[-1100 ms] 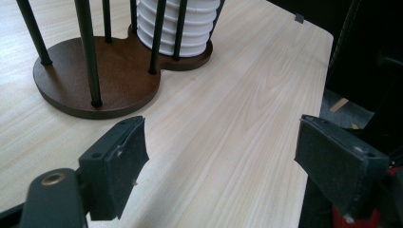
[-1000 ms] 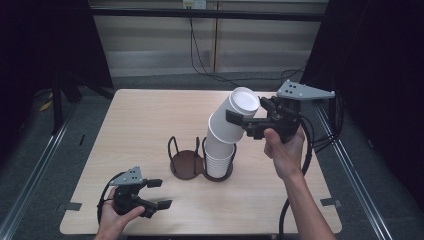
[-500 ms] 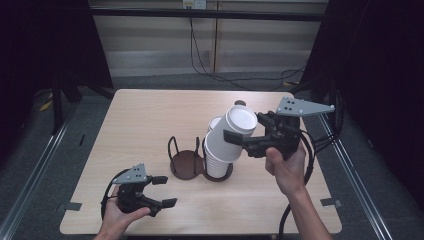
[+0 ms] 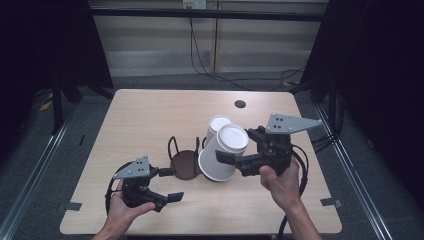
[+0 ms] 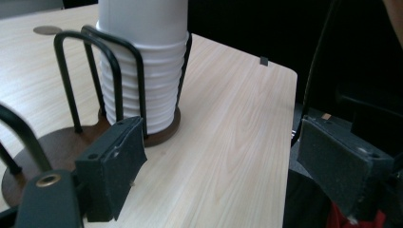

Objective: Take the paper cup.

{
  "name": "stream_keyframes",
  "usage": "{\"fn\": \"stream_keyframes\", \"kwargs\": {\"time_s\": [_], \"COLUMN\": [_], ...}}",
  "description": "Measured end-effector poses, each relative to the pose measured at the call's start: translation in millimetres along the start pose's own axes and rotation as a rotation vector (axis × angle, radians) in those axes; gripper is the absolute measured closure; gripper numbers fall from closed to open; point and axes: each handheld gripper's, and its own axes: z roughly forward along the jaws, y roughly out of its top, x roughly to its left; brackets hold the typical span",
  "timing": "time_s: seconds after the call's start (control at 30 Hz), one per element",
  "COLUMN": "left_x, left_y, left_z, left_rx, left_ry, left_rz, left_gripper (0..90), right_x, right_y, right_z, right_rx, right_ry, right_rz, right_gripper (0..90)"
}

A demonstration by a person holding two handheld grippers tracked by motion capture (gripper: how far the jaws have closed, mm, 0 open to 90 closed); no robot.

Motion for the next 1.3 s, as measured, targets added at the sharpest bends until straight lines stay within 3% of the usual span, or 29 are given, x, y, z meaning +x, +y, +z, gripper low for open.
{"fn": "stream_keyframes", "kwargs": {"time_s": [0.2, 0.47, 0.7, 0.8, 0.97, 1.17, 1.3], "left_x": [-2.5, -9.6, -14.6, -14.4, -18.7, -17.0, -16.3], "left_y": [8.9, 19.4, 26.6, 27.5, 27.1, 24.3, 22.6], "left_z": [1.6, 7.8, 11.7, 14.8, 16.8, 22.7, 25.2], "left_rx": [-0.019, -0.043, -0.058, -0.074, -0.082, -0.069, -0.063], "left_ry": [-0.003, -0.041, -0.035, -0.049, -0.039, -0.069, -0.068], "left_rz": [0.022, 0.04, 0.074, 0.067, 0.109, 0.091, 0.097], "left_gripper": [15.9, 15.9, 15.8, 15.8, 15.7, 15.8, 15.8], "right_x": [2.7, 4.2, 5.4, 3.9, 0.5, -4.4, -4.3], "right_y": [-11.3, -19.9, -27.1, -29.7, -41.3, -52.5, -57.7], "right_z": [4.1, 13.6, 22.9, 26.5, 32.5, 41.9, 49.0], "right_rx": [0.015, 0.055, 0.071, 0.075, 0.077, 0.097, 0.12], "right_ry": [0.025, 0.032, 0.048, 0.053, 0.075, 0.097, 0.111], "right_rz": [0.016, 0.013, 0.017, 0.027, 0.056, 0.08, 0.081], "right_gripper": [22.9, 23.0, 23.0, 23.0, 23.1, 23.1, 23.1]}}
